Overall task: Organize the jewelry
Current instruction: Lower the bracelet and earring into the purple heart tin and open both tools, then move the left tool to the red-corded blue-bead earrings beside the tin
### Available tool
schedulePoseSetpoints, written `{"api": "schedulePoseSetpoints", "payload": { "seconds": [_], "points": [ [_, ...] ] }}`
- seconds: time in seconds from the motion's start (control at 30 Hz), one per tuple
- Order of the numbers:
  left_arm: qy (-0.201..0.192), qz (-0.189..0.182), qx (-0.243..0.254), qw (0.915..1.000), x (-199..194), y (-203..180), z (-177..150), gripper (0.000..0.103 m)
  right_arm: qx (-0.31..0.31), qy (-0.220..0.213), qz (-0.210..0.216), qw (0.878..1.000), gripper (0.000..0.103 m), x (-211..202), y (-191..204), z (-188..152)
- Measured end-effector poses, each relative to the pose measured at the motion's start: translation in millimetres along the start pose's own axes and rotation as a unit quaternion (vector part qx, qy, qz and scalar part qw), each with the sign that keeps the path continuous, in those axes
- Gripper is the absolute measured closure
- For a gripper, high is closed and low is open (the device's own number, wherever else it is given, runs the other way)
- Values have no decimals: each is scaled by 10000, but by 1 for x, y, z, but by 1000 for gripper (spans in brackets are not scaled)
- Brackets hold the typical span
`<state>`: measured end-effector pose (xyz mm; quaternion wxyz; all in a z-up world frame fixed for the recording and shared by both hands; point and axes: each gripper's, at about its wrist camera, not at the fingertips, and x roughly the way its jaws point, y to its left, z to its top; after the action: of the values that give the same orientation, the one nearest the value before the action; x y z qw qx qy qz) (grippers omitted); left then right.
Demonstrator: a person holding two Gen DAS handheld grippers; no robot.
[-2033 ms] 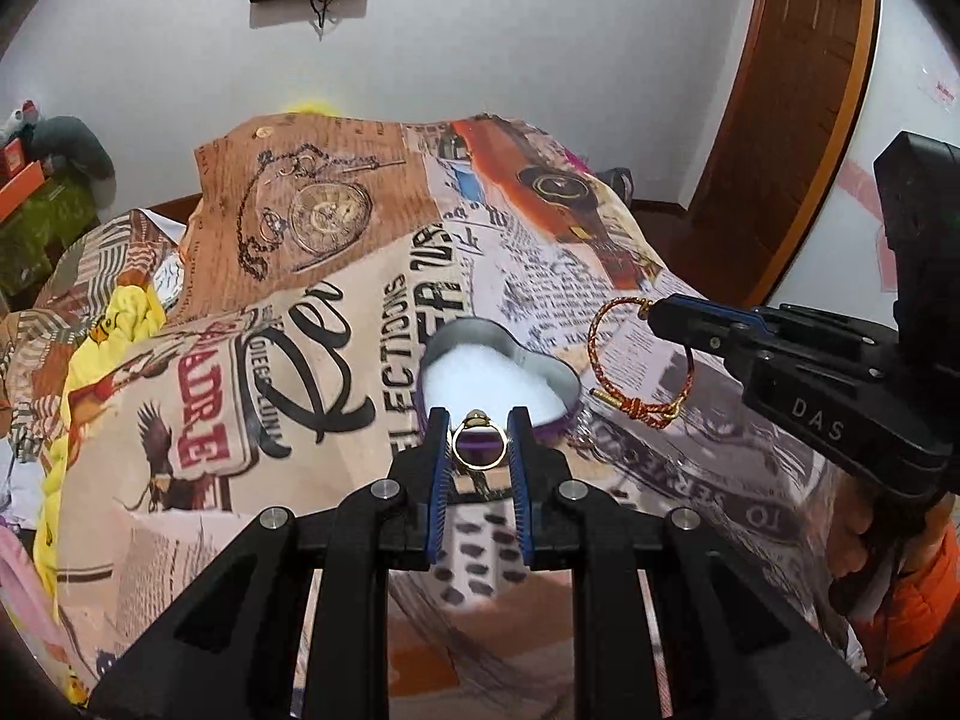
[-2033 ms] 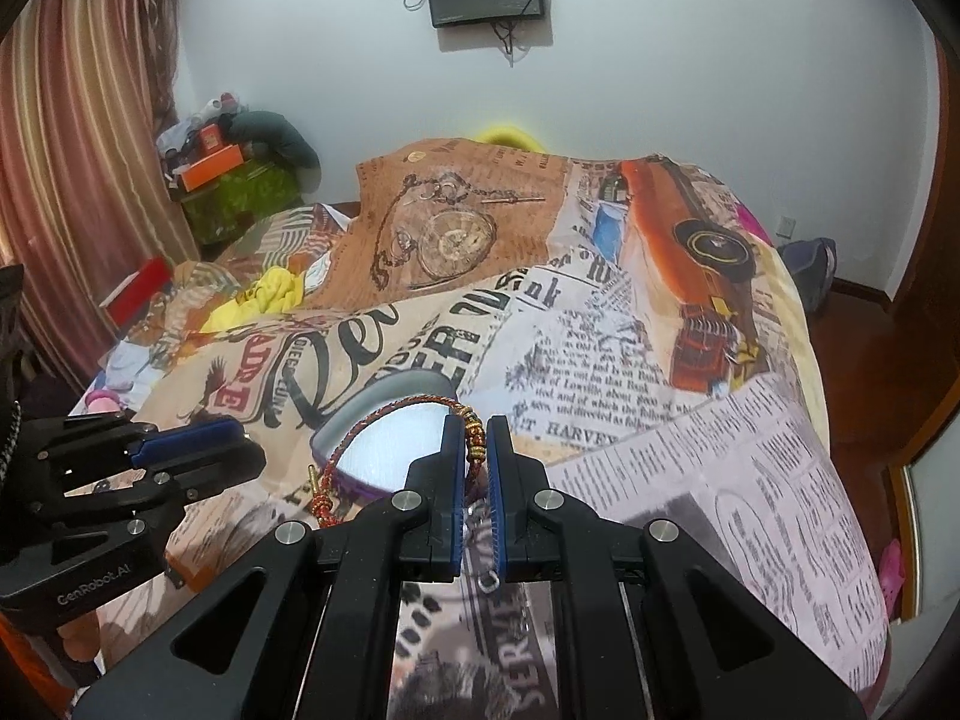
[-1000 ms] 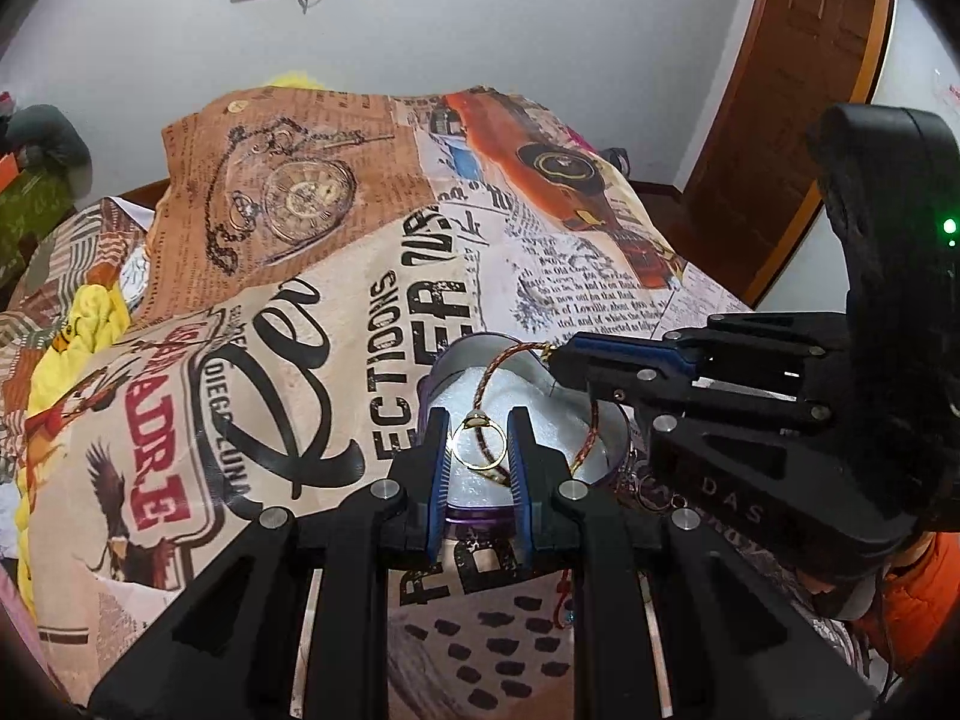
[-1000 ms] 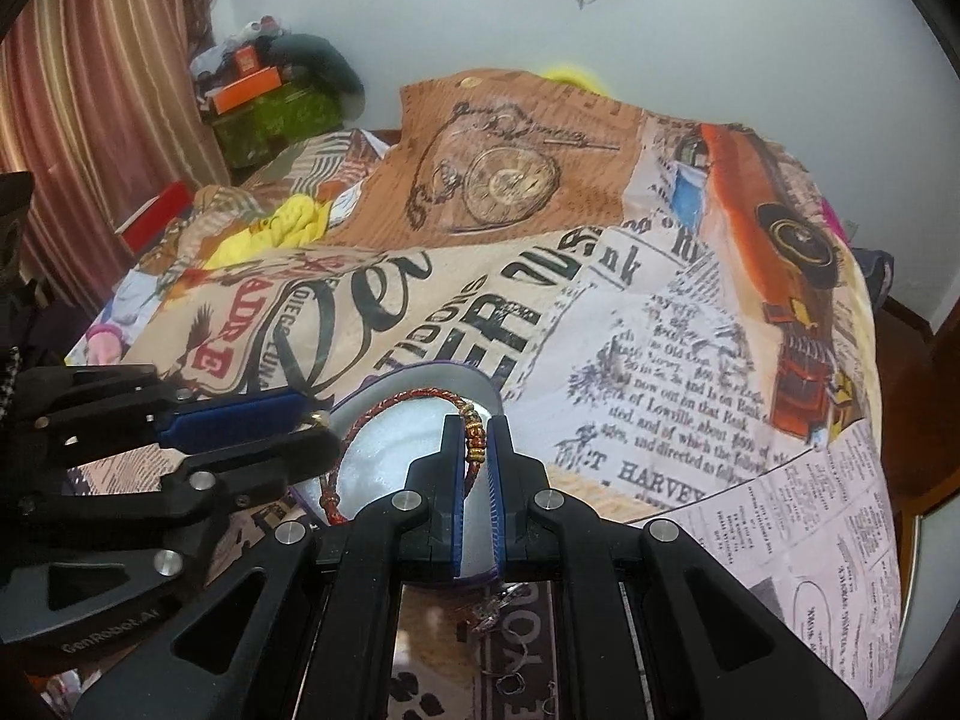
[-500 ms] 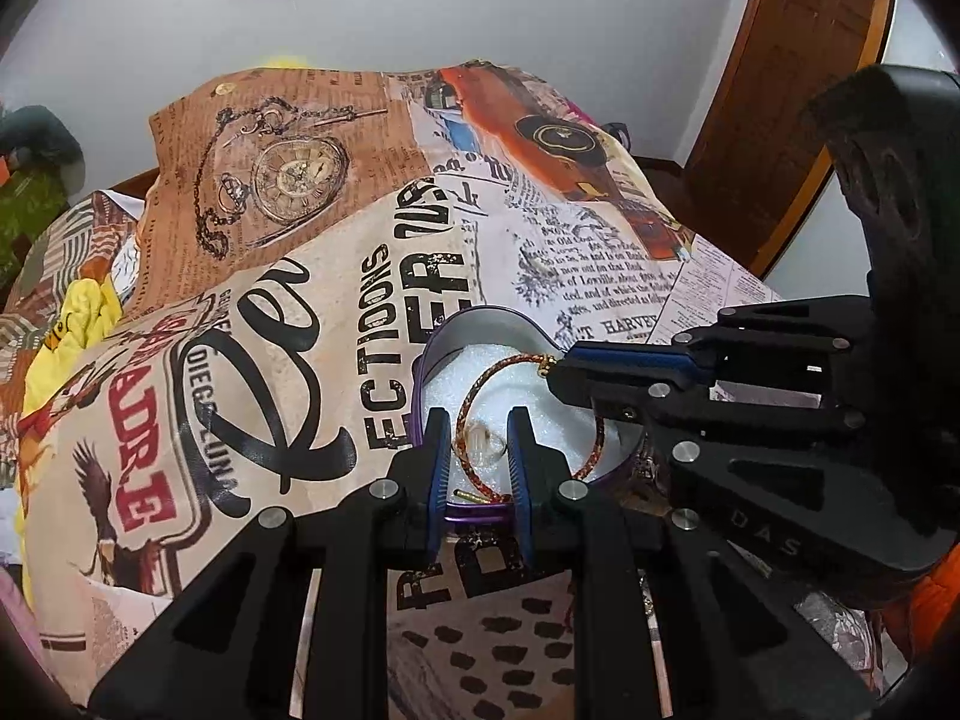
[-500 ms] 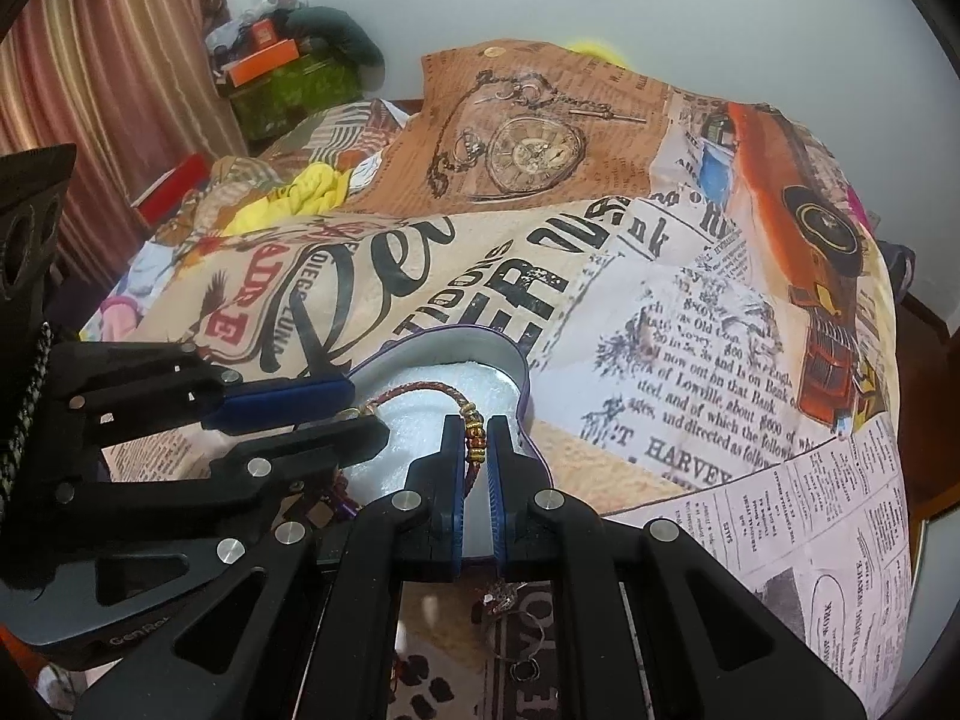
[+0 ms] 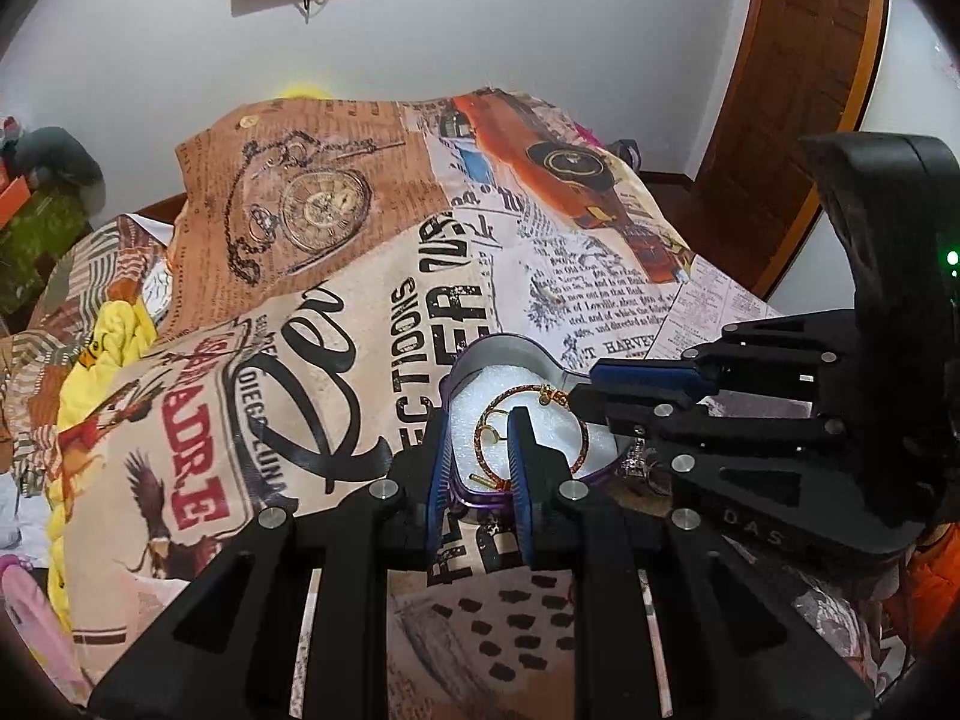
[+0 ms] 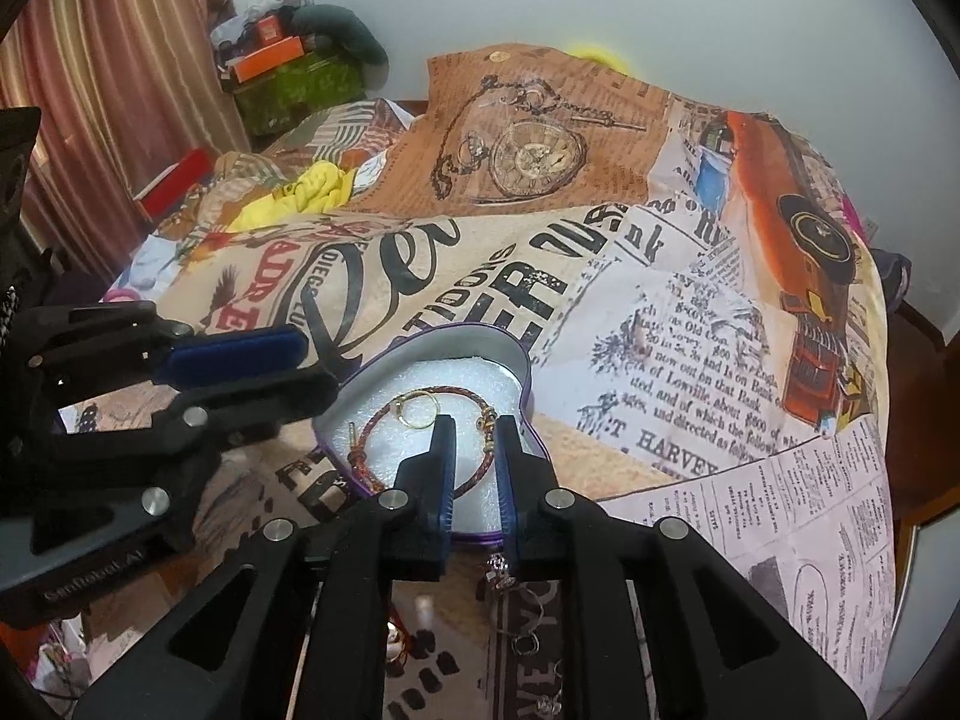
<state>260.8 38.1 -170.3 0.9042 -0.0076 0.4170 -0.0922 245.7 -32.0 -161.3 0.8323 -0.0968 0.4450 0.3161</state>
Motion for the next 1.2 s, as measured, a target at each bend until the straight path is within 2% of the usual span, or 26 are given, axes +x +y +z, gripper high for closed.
{"api": "schedulePoseSetpoints", "payload": {
  "seconds": [0.17,0.23,0.3,0.47,0.6,0.87,1.03,1.2],
  "points": [
    [-34,53,15,10000,-12,-3,-2,82,-2,-120,-83,9999,86,-17,2,-2],
    [-41,75,40,10000,-16,-4,-3,77,-3,-180,-126,9998,78,-24,3,-3],
    [-62,103,70,9999,-22,-7,-5,73,5,-286,-195,9994,64,-32,3,-5],
    [-103,147,116,9998,-35,-12,-9,68,45,-492,-349,9982,64,-55,1,-10],
    [-137,169,100,9997,-43,-15,-13,59,184,-655,-424,9968,64,-72,-4,-16],
    [85,144,38,9999,-38,-18,-26,59,536,-841,-608,9932,64,-95,-24,-31],
    [299,60,-30,9995,-28,-20,-39,59,683,-737,-645,9928,64,-95,-34,-47],
    [547,-12,-65,9985,-19,-22,-57,59,798,-396,-487,9948,64,-78,-37,-71]
  ]
}}
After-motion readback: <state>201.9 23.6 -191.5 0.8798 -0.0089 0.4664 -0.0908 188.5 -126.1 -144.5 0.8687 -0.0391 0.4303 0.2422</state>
